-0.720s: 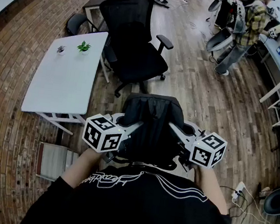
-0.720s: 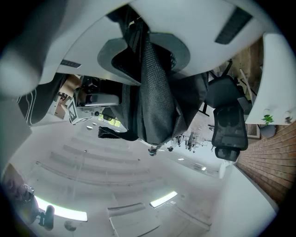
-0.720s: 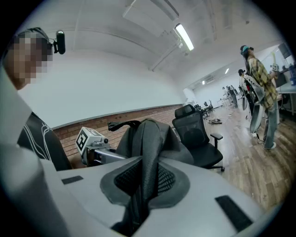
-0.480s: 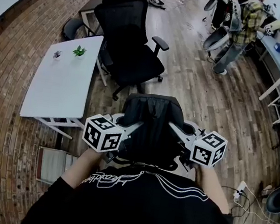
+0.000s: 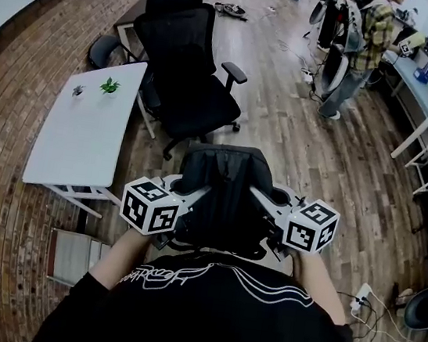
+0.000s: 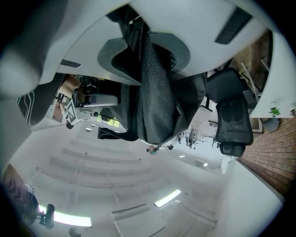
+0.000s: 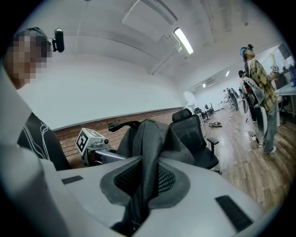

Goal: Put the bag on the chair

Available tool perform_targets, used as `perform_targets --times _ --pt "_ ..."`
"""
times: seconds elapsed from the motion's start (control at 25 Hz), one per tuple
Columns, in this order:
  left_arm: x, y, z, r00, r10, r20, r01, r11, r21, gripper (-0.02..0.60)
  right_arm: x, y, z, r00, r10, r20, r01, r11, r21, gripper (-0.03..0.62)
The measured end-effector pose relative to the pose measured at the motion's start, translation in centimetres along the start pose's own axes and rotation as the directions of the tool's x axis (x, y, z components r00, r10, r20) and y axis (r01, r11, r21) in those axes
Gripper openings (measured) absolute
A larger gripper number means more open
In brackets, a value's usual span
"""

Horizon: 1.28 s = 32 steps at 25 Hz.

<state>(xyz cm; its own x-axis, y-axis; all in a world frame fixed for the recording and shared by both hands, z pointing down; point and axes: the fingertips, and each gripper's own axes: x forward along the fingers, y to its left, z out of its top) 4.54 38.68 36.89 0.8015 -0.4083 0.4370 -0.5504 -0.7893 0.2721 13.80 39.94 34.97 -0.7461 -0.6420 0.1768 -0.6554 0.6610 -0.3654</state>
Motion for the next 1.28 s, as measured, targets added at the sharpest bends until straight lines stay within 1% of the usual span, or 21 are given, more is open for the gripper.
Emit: perform_targets --times 0.24,0.44,0.68,0.8,0.96,1.12,1.28 --pt "2.4 -0.1 -0.7 1.0 -0.014 -0.019 0.014 1.0 -0.024 0.077 -0.7 -2.1 -0.8 0.999 -0.028 -0.018 0.028 0.999 0.016 0.032" --pt "4.3 -0.1 -0.6 0.999 -0.038 -0.037 0.037 0.999 -0.029 0.077 -1.2 -4.2 -1.1 0.999 -0.043 -0.018 0.044 0.998 0.037 0.032" --pt "6.2 2.2 0.0 0.998 -0.053 -0.047 0.051 0.998 -0.037 0.077 0.5 -6.7 -0.8 0.998 -0.063 -0.023 0.065 0.997 0.048 0.032" --pt "7.5 4.3 0.5 0.996 -0.065 -0.055 0.063 0.997 -0.039 0.077 2.1 -8.5 -0.4 0.997 -0.073 -0.029 0.075 0.996 0.057 0.032" --pt "9.4 8.1 1.6 0.995 -0.074 -0.069 0.071 0.996 -0.05 0.077 5.3 -11.5 0.4 0.996 -0.084 -0.041 0.087 0.993 0.079 0.032" --pt "11.4 12.8 3.1 0.993 -0.08 -0.088 0.074 0.995 -0.067 0.077 9.3 -14.7 1.5 0.994 -0.086 -0.061 0.092 0.991 0.098 0.032" --pt "13.6 18.4 4.3 0.99 -0.086 -0.114 0.075 0.992 -0.097 0.077 14.1 -18.3 2.5 0.992 -0.081 -0.096 0.091 0.99 0.111 0.032"
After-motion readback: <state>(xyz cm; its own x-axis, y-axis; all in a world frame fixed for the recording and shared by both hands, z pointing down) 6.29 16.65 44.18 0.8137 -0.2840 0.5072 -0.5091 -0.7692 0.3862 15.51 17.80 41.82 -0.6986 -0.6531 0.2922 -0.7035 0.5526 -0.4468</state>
